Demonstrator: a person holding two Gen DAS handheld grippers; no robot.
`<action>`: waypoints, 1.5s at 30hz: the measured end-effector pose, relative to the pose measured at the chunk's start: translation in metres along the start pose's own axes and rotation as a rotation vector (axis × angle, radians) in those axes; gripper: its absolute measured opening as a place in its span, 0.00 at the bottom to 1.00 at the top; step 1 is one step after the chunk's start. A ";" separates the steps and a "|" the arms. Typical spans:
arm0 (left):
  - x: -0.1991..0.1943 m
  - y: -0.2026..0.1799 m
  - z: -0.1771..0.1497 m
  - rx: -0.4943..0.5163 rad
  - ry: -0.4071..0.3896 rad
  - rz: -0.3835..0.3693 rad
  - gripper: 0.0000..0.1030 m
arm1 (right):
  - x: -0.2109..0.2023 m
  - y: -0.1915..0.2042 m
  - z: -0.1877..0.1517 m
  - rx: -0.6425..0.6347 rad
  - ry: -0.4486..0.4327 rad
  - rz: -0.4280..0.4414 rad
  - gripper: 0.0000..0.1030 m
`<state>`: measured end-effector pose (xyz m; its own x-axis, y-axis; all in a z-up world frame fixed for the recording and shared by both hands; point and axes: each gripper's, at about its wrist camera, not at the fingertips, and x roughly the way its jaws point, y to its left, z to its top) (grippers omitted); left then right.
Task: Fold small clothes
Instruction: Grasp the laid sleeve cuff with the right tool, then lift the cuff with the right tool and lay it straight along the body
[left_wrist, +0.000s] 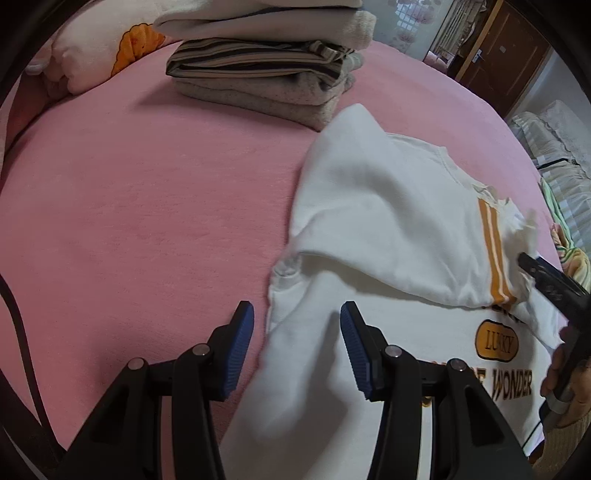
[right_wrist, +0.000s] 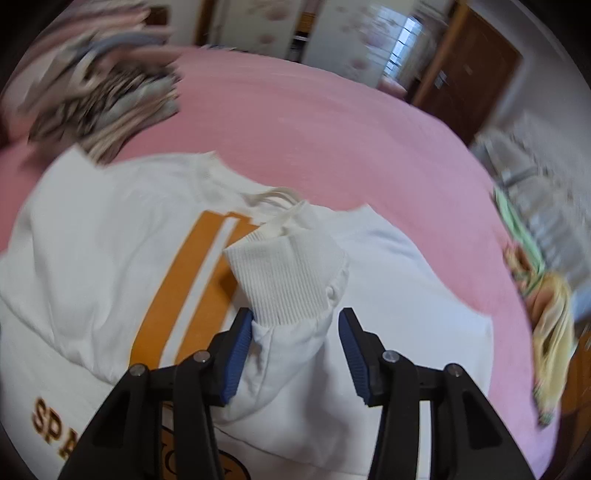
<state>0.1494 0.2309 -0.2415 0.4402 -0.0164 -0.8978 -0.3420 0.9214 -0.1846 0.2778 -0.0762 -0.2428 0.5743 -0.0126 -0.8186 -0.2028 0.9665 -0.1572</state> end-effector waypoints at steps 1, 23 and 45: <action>0.002 0.001 0.001 0.000 0.000 0.009 0.46 | -0.001 -0.012 -0.002 0.057 0.005 0.032 0.46; 0.017 0.002 0.004 0.027 -0.006 0.058 0.50 | 0.016 -0.091 -0.020 0.406 0.099 0.408 0.46; 0.026 -0.006 0.026 0.021 -0.031 0.100 0.53 | -0.065 -0.058 0.046 0.168 -0.127 0.392 0.12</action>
<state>0.1843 0.2355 -0.2537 0.4305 0.0878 -0.8983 -0.3682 0.9257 -0.0859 0.2887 -0.1194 -0.1556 0.5748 0.3847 -0.7222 -0.2993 0.9203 0.2520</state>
